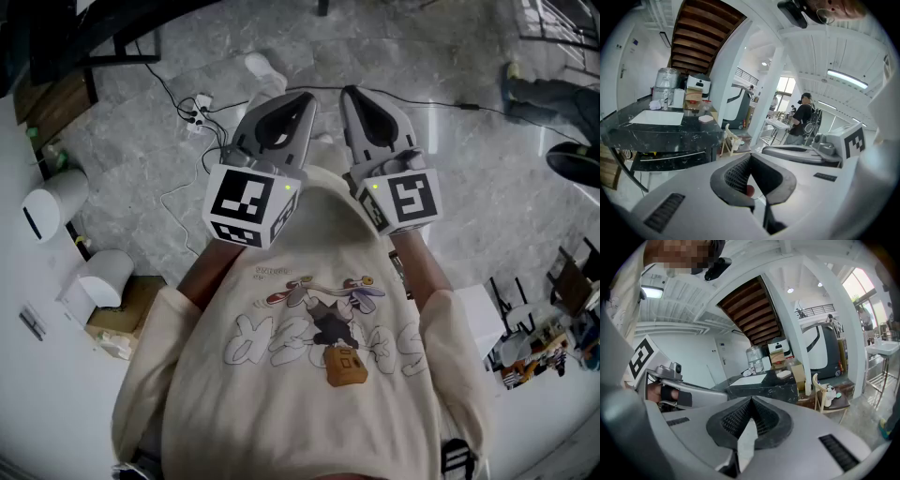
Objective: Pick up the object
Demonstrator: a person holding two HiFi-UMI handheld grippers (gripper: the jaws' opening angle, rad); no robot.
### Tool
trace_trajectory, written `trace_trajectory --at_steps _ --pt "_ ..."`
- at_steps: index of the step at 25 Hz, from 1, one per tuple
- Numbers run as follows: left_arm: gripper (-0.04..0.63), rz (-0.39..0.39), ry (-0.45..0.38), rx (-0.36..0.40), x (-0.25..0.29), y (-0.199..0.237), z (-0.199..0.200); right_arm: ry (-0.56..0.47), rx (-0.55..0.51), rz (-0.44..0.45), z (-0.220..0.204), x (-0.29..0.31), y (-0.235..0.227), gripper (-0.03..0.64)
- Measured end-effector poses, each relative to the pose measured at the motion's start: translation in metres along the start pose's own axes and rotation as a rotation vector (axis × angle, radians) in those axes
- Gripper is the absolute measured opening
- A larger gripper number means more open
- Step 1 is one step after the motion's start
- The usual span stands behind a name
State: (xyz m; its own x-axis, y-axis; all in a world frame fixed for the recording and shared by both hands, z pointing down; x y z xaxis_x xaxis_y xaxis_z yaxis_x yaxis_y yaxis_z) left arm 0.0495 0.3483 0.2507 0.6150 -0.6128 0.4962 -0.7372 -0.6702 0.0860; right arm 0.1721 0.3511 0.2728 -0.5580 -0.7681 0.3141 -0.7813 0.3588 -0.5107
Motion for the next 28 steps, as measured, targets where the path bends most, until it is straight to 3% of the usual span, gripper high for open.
trace_trajectory --at_steps 5,14,21,28 --pt "0.005 -0.009 -0.001 0.03 -0.038 -0.053 -0.011 -0.023 0.048 -0.048 -0.031 -0.051 0.025 0.017" --pt "0.005 -0.044 0.021 0.115 -0.058 -0.077 -0.023 -0.043 0.093 -0.139 -0.054 -0.095 0.046 0.017" --pt "0.005 -0.029 0.018 0.038 -0.069 -0.008 -0.044 -0.036 0.087 -0.167 -0.068 -0.033 0.076 0.017" --pt "0.005 -0.018 -0.047 0.049 -0.079 -0.003 -0.022 -0.061 -0.062 -0.145 -0.043 -0.036 0.094 0.017"
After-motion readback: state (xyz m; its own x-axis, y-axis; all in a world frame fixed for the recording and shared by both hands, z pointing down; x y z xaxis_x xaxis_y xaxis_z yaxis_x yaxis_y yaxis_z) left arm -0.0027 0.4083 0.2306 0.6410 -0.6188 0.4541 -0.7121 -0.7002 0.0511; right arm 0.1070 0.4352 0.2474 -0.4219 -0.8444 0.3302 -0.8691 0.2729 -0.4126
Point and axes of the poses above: the fingertips, and each gripper's own axes: x forward along the fingers, y to its left, z out of its top, the point moved 7 cm from there along -x, backward along the fingers, and after that the axes turned 14 degrees about x, right-handed, at the moved point
